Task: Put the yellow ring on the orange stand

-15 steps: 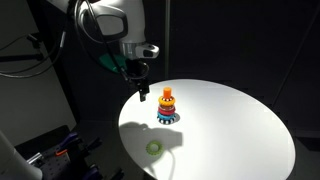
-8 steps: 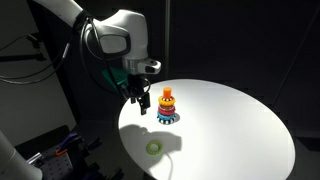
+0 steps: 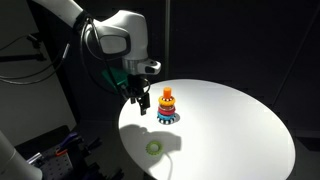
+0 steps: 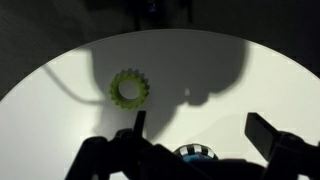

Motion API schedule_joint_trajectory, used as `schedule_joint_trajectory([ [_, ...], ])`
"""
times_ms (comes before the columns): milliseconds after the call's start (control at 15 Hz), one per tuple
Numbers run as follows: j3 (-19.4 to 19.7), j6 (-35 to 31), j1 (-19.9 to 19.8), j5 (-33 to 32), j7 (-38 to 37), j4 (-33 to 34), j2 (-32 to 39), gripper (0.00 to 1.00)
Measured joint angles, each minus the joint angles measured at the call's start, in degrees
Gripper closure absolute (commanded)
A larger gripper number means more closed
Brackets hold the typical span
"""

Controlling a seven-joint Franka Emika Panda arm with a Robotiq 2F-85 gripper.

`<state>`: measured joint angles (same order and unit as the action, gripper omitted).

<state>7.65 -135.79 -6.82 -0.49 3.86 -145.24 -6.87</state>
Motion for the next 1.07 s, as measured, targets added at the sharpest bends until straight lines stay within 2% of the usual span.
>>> schedule_joint_trajectory([
  [333, 0.5, -1.4, -0.7, 0.0, -0.4, 0.5, 3.7, 0.00],
  [1067, 1.8, -9.4, -2.4, 0.1, -0.4, 6.1, 18.3, 0.00],
])
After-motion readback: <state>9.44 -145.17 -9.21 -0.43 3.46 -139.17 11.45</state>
